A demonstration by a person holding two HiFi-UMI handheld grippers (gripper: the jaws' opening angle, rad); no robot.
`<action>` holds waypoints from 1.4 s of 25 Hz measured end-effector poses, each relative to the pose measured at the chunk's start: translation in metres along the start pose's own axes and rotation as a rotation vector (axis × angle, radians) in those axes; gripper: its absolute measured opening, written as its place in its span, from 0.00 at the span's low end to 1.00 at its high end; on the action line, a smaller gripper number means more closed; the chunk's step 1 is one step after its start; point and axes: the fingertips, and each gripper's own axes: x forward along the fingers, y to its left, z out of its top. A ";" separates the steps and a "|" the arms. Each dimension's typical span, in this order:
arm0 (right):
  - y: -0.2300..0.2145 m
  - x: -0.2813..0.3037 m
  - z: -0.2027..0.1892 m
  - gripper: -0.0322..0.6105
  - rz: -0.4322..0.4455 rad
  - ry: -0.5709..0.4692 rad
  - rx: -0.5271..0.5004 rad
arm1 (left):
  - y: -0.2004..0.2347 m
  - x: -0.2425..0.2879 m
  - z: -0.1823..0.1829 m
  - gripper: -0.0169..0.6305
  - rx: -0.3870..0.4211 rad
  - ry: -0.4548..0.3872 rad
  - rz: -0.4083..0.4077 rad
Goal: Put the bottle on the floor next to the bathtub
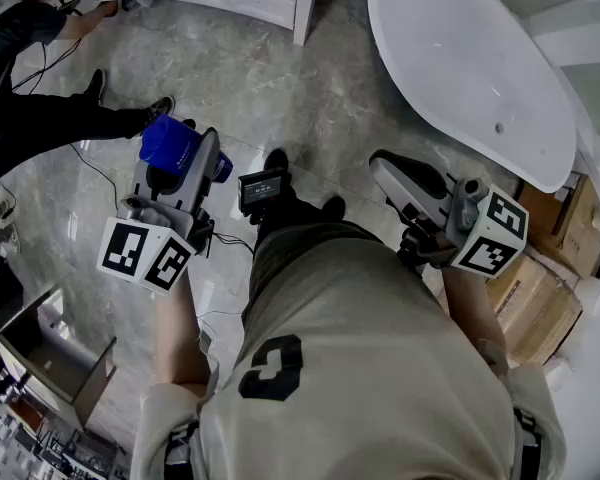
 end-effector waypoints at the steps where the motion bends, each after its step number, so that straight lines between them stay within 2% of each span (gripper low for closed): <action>1: 0.001 0.011 0.002 0.09 -0.005 0.007 -0.012 | 0.011 0.001 0.001 0.32 0.010 0.008 0.001; 7: -0.007 0.063 0.012 0.09 -0.055 0.012 -0.028 | 0.063 0.019 0.016 0.32 0.084 0.041 -0.035; 14: -0.014 0.093 0.020 0.09 -0.108 -0.018 -0.010 | 0.081 0.042 0.021 0.32 0.196 0.086 -0.116; 22: -0.014 0.113 0.020 0.09 -0.103 -0.011 0.026 | 0.097 0.054 0.019 0.32 0.265 0.110 -0.128; 24: -0.015 0.121 0.018 0.09 -0.087 0.011 0.019 | 0.104 0.058 0.026 0.32 0.268 0.088 -0.109; 27: -0.022 0.126 0.019 0.09 -0.089 0.030 0.014 | 0.112 0.062 0.037 0.32 0.224 0.047 -0.095; 30: -0.038 0.123 0.024 0.09 -0.105 0.011 0.047 | 0.117 0.068 0.034 0.32 0.203 0.062 -0.085; 35: -0.063 0.124 0.037 0.09 -0.098 0.019 0.067 | 0.112 0.082 0.035 0.32 0.227 0.096 -0.055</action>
